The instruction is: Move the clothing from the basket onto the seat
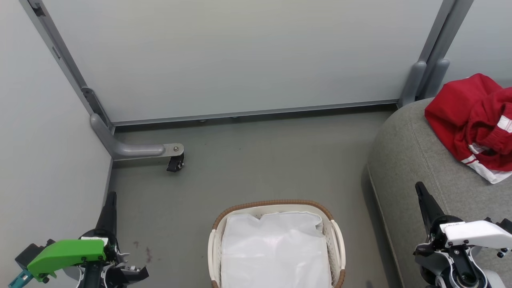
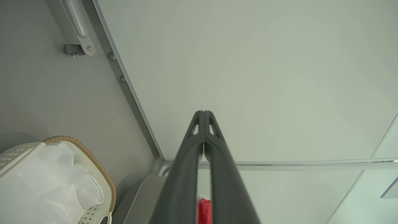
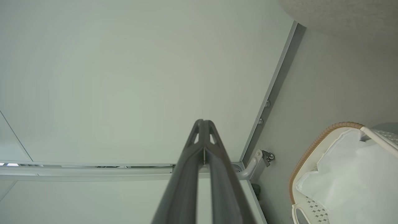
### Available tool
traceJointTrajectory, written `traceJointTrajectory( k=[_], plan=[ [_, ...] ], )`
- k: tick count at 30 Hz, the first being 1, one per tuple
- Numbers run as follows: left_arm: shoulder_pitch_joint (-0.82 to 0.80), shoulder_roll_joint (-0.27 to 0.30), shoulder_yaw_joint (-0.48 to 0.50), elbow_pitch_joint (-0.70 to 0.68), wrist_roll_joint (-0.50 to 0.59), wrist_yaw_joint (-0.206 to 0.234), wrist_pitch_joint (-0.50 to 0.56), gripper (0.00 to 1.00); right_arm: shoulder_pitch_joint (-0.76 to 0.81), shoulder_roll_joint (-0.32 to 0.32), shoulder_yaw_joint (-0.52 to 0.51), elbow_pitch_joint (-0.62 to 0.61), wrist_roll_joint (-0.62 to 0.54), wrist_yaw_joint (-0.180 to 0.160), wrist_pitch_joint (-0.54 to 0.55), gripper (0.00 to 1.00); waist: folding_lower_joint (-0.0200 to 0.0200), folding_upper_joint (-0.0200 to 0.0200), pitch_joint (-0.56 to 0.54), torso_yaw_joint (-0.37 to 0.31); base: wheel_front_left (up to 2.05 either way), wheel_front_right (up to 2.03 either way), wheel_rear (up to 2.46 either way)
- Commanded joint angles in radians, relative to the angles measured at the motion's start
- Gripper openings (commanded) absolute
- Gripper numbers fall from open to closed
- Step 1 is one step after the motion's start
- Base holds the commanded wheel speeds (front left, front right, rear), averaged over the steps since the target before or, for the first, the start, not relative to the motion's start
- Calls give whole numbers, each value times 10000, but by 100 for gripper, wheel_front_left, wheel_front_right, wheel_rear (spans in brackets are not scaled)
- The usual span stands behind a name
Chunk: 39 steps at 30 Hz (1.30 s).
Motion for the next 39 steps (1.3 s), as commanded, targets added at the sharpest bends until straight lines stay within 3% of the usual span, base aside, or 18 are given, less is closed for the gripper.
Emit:
traceJointTrajectory(
  k=[1, 14, 39],
  plan=[
    [-170, 59, 54, -86, -231, -74, 58, 0, -104, -64, -36, -78, 243, 1, 76, 0, 0, 0, -3, -6, 0, 0, 0],
    [-211, 54, 237, -154, -969, -90, 300, 0, -103, -72, -70, -148, 1073, 0, 286, 0, 0, 0, -27, -52, 0, 0, 0],
    [-196, 30, 249, -141, -917, -88, 305, 0, -100, -71, -67, -142, 1048, 0, 286, 0, 0, 0, -28, -54, 0, 0, 0]
  ],
)
